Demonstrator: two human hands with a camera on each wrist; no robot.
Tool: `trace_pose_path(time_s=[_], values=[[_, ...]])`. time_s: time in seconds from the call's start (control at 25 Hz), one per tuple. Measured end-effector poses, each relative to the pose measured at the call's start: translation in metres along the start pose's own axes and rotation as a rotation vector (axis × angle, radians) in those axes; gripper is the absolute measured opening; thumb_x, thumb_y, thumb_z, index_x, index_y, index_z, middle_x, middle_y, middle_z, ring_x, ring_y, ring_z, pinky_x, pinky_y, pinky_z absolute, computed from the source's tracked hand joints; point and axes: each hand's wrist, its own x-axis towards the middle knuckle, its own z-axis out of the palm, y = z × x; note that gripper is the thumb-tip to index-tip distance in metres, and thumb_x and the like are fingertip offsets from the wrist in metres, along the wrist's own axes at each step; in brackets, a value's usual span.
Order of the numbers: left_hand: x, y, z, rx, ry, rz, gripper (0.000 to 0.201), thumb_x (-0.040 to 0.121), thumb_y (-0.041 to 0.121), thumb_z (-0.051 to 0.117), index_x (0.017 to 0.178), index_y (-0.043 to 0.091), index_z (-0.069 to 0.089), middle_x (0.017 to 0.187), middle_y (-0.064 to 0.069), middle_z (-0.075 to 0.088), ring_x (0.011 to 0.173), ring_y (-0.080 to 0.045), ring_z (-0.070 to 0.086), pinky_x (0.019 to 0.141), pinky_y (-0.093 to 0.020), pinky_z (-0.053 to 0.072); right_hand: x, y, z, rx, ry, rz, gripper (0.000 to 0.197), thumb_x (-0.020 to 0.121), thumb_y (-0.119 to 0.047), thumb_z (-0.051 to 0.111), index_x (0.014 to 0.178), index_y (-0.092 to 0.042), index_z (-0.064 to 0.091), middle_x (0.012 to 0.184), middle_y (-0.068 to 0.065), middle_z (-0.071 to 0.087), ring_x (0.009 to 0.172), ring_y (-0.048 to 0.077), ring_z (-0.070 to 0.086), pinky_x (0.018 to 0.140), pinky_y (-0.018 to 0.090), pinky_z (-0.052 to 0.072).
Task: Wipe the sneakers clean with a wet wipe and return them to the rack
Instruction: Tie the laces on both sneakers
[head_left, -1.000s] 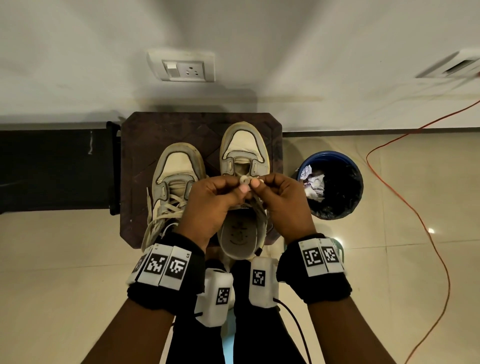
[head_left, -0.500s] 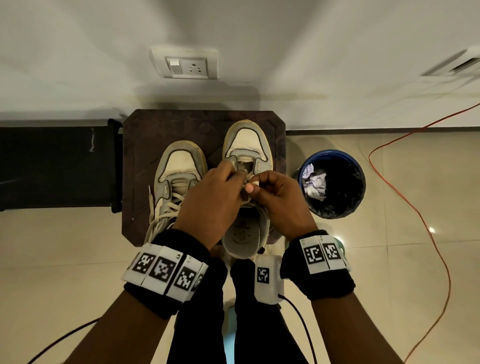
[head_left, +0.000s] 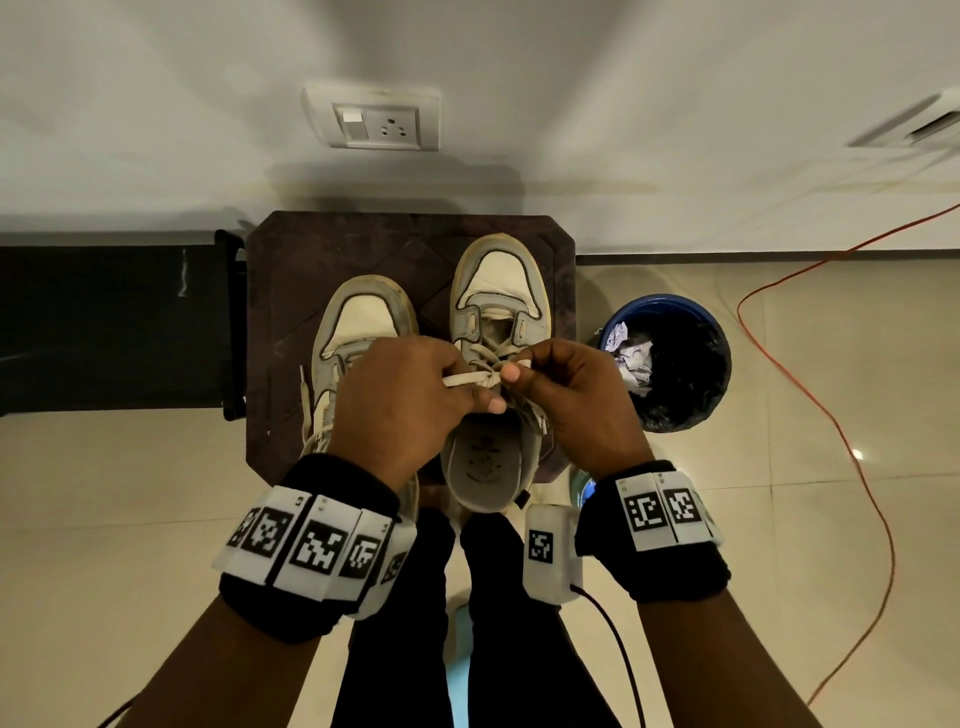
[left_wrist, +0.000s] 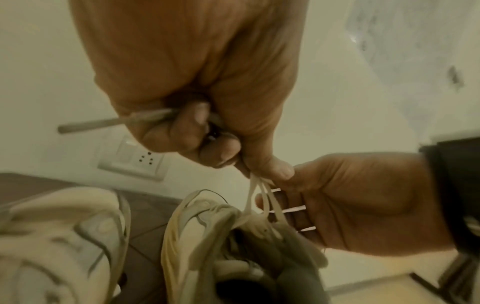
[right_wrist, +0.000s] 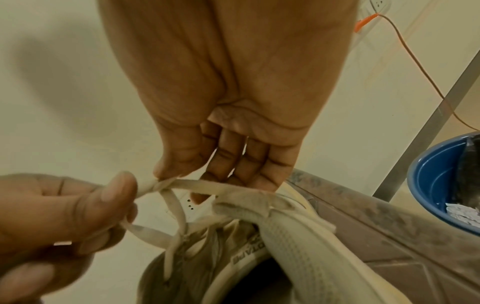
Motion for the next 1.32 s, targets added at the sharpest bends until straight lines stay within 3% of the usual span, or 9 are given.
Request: trace_pose_path(time_s=[0.12,0.2,0.4,0.68,0.92,1.04,1.12,1.2,1.32], values=[[0.000,-0.010,0.003,-0.351,0.024,-0.163,0.029,0.066,0.039,0.082,0.070,0.012,0.071,0.060,-0.007,0.065,0.057,-0.021,0.060,0.059,-0.043,0.051,-0.001,0.004,-0.002,-0.101,0.069,-0.017,0.003,0.085,-0.015,0.069,0.083,-0.013,0.070,0.078,0.004,0.072,0.074,0.014,0.068,0.070,0.026,0.054],[-0.001,-0.020,0.006,-0.436,0.052,-0.243,0.025,0.073,0.033,0.079,0.072,0.009,0.071,0.063,-0.011,0.066,0.060,-0.023,0.061,0.062,-0.042,0.050,-0.001,0.017,-0.006,-0.167,0.155,0.008,0.009,0.085,-0.020,0.069,0.082,-0.012,0.071,0.077,0.004,0.072,0.074,0.019,0.068,0.071,0.034,0.055],[-0.005,-0.040,0.022,-0.339,0.104,-0.312,0.022,0.087,0.034,0.065,0.085,0.012,0.066,0.079,-0.004,0.069,0.078,-0.023,0.067,0.076,-0.041,0.053,-0.002,0.047,-0.007,-0.193,0.280,0.167,0.046,0.066,-0.061,0.059,0.077,-0.018,0.067,0.073,0.005,0.070,0.074,0.026,0.068,0.073,0.052,0.055],[0.006,-0.041,0.029,-0.295,0.097,-0.301,0.021,0.090,0.034,0.061,0.077,0.022,0.050,0.080,-0.008,0.070,0.075,-0.025,0.068,0.072,-0.048,0.056,0.007,0.053,-0.003,-0.208,0.350,0.187,0.042,0.066,-0.057,0.056,0.073,-0.017,0.067,0.068,0.002,0.070,0.068,0.024,0.068,0.067,0.049,0.057],[-0.012,-0.030,0.020,-0.226,0.153,-0.211,0.024,0.090,0.032,0.063,0.106,0.017,0.055,0.091,0.007,0.061,0.087,-0.017,0.062,0.076,-0.035,0.051,-0.022,0.046,-0.005,-0.243,0.412,0.160,0.035,0.073,-0.053,0.067,0.093,-0.024,0.064,0.076,-0.003,0.069,0.072,0.014,0.067,0.070,0.039,0.056],[-0.026,-0.028,0.023,-0.051,0.291,-0.024,0.016,0.087,0.025,0.066,0.100,0.019,0.057,0.096,0.001,0.059,0.077,-0.021,0.060,0.065,-0.038,0.052,-0.041,0.036,-0.002,-0.302,0.502,0.080,0.016,0.080,-0.033,0.072,0.086,-0.024,0.060,0.070,-0.010,0.063,0.066,0.000,0.059,0.063,0.026,0.047],[-0.035,-0.024,0.029,0.132,0.198,0.154,0.004,0.086,0.021,0.066,0.090,0.020,0.065,0.086,0.000,0.061,0.065,-0.022,0.059,0.054,-0.033,0.049,-0.052,0.030,0.005,-0.357,0.495,0.048,0.012,0.082,-0.030,0.071,0.080,-0.023,0.062,0.066,-0.012,0.062,0.062,0.000,0.057,0.060,0.026,0.046],[-0.041,-0.021,0.038,0.316,0.046,0.269,0.008,0.083,0.020,0.064,0.089,0.022,0.070,0.078,0.001,0.065,0.060,-0.024,0.062,0.049,-0.031,0.048,-0.061,0.027,0.012,-0.421,0.437,0.015,0.010,0.083,-0.031,0.069,0.080,-0.023,0.063,0.066,-0.011,0.064,0.061,0.005,0.060,0.058,0.032,0.051],[-0.032,-0.013,0.043,0.621,-0.156,0.310,0.022,0.087,0.026,0.059,0.108,0.021,0.065,0.083,-0.002,0.067,0.064,-0.026,0.066,0.054,-0.030,0.046,-0.075,0.029,0.022,-0.548,0.243,-0.067,0.004,0.083,-0.027,0.063,0.086,-0.025,0.065,0.073,-0.008,0.066,0.064,0.011,0.062,0.058,0.035,0.052]])
